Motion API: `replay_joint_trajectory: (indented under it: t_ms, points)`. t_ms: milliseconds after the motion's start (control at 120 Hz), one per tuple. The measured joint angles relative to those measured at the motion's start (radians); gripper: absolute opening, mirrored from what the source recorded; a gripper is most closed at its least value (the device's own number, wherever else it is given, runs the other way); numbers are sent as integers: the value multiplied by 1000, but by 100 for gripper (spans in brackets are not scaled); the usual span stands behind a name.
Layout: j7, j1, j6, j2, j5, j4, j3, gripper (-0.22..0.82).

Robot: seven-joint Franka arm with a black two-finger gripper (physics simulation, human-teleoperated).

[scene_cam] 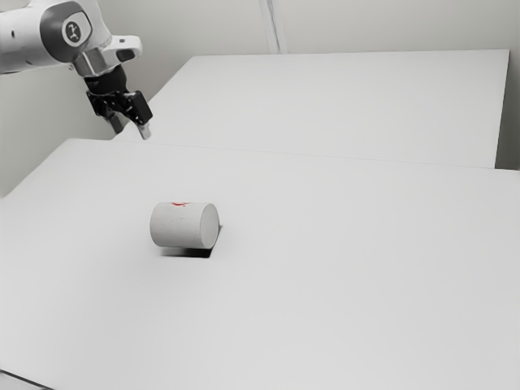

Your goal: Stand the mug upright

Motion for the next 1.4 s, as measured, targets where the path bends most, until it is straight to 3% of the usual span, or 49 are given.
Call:
replay_joint_trajectory:
  t_ms: [167,358,500,933,1133,1400]
  points:
    - [1,28,-4,10,-25,-4,8,59]
    - [28,48,-50,59,-269,-98,124,58]
    - [70,72,-75,126,-410,-123,149,58]
    - [237,186,-42,244,-596,-172,159,58]
    - [289,188,11,314,-673,-146,160,58]
    - [336,174,62,328,-733,-226,156,58]
